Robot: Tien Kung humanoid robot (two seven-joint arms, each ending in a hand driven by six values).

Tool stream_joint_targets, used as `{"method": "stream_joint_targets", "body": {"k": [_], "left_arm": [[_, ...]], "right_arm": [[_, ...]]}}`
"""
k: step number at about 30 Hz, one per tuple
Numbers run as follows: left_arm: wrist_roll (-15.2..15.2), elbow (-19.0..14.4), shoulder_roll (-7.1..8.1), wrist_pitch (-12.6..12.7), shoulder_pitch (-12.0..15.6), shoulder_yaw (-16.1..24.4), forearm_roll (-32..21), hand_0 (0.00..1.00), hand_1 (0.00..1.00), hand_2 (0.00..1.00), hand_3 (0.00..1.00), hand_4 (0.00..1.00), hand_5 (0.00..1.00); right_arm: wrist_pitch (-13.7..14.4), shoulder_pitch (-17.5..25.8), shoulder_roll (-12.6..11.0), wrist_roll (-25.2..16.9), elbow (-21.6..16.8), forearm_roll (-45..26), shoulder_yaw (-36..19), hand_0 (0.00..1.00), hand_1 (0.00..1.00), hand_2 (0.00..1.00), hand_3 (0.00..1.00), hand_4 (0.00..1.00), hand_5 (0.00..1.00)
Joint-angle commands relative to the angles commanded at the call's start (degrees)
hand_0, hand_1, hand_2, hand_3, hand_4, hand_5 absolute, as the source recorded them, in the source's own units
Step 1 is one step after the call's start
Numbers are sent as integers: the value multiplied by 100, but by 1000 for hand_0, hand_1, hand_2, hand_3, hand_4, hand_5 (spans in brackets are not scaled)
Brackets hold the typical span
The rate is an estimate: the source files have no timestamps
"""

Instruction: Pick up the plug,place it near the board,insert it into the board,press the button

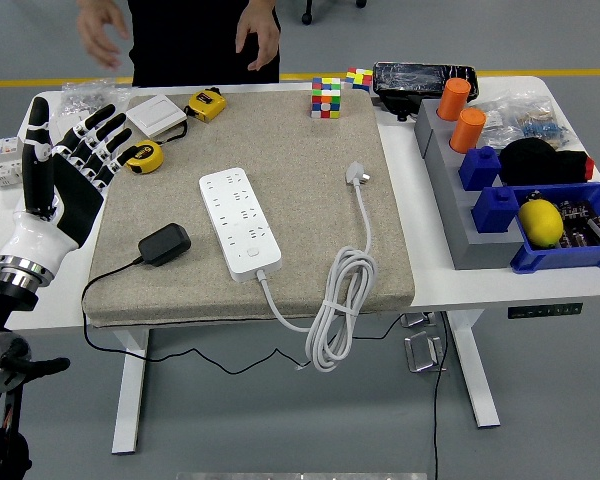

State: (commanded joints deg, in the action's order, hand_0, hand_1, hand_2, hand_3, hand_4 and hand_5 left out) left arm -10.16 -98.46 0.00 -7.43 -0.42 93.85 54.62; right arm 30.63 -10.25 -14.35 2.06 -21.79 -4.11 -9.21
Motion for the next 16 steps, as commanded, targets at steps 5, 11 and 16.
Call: {"method": "stream_joint_targets", "body": {"k": [5, 11, 16], "left_arm": [[-6, -1, 0, -15, 5, 1, -6, 833, 842, 811, 797, 998, 998], [-1, -9, 0, -10, -15, 22, -16, 830, 838, 809, 797, 998, 998], [0, -12, 0, -12, -16, 29, -31, 830, 838, 809, 797, 998, 998]], "right_arm": [[-2, 1, -1, 0, -2, -4, 3, 815, 773, 748, 753, 998, 998], [-3, -9, -5, -1, 0, -11, 23, 816, 774, 748, 753, 998, 998], [-4, -6, -6, 0, -3, -11, 47, 816, 774, 748, 753, 998, 998]]}}
